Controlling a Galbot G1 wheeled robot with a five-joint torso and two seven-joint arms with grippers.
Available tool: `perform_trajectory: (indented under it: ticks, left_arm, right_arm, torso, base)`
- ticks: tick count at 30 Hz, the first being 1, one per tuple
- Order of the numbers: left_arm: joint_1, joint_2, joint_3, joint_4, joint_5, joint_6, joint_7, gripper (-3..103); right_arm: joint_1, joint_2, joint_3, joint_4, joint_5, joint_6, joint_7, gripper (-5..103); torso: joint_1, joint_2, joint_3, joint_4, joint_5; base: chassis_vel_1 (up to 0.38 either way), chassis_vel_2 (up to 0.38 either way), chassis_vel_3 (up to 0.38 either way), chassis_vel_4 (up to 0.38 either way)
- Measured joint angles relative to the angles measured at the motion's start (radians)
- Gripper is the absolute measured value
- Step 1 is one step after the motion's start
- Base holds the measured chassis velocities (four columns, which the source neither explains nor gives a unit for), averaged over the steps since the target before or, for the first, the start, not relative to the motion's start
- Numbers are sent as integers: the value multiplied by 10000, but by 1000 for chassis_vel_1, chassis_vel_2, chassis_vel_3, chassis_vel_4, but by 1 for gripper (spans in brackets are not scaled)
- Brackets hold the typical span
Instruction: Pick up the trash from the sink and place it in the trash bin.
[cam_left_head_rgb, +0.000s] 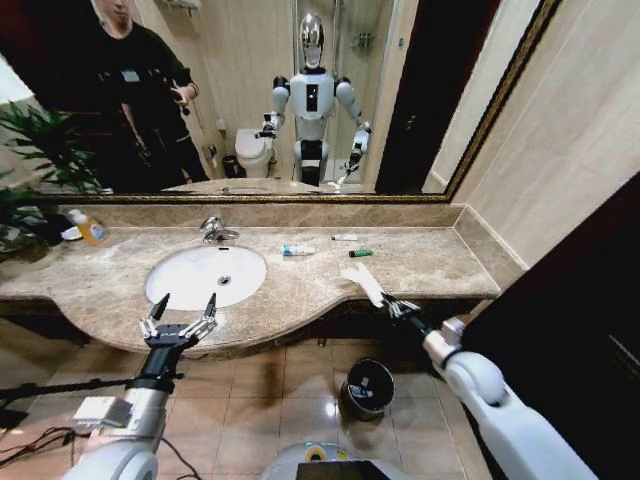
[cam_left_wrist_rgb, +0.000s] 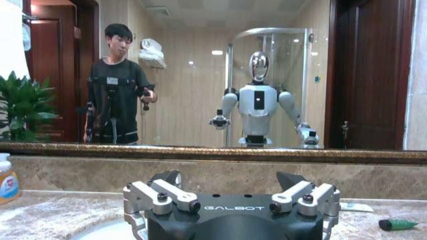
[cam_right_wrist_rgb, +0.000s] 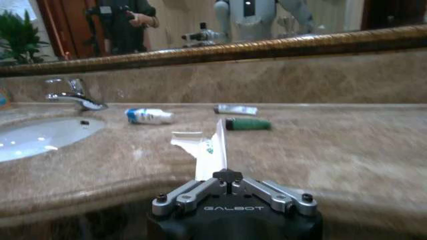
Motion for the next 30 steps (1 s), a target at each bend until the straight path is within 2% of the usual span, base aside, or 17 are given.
perform_trajectory:
  ticks: [6,15,19,20,22,23,30]
  left_arm:
    - [0,0,0,1,0,0,0,100]
    - [0,0,0,1,0,0,-1,100]
    - [0,1,0,1,0,0,-1,100]
    - [0,0,0,0,0,0,-1,100]
    - [0,1,0,1,0,0,-1,100]
    - [0,0,0,0,0,1,-1,100]
    - [0,0,0,0,0,1,-1,100]
  right_arm:
    - [-1526,350,525,155,-42,685,-262,0]
    - [-2359,815,457,-412,-557,1416,-452,0]
    - [-1984,1070,45,-1561,-966,1701,-474,0]
    - [-1506,1215,-181,-2408,-1246,1852,-456,0]
    - [-1310,1254,-260,-2723,-1341,1908,-438,0]
    - [-869,1313,-457,-3423,-1505,2044,-399,0]
    - [336,1457,-1059,-5553,-1829,2522,-353,0]
  torso:
    - [-1,0,0,-1,-2]
    - [0,0,0,-1,-3]
    - [-1,0,1,-1,-1]
    - [0,-1,1,-1,1]
    - [1,-2,1,0,2]
    - [2,-2,1,1,0]
    - [2,-2,1,1,-1]
  base:
    - [0,0,0,0]
    - [0,0,0,0]
    - [0,0,0,0]
    - [0,0,0,0]
    - [0,0,0,0]
    - [0,0,0,0]
    - [0,0,0,0]
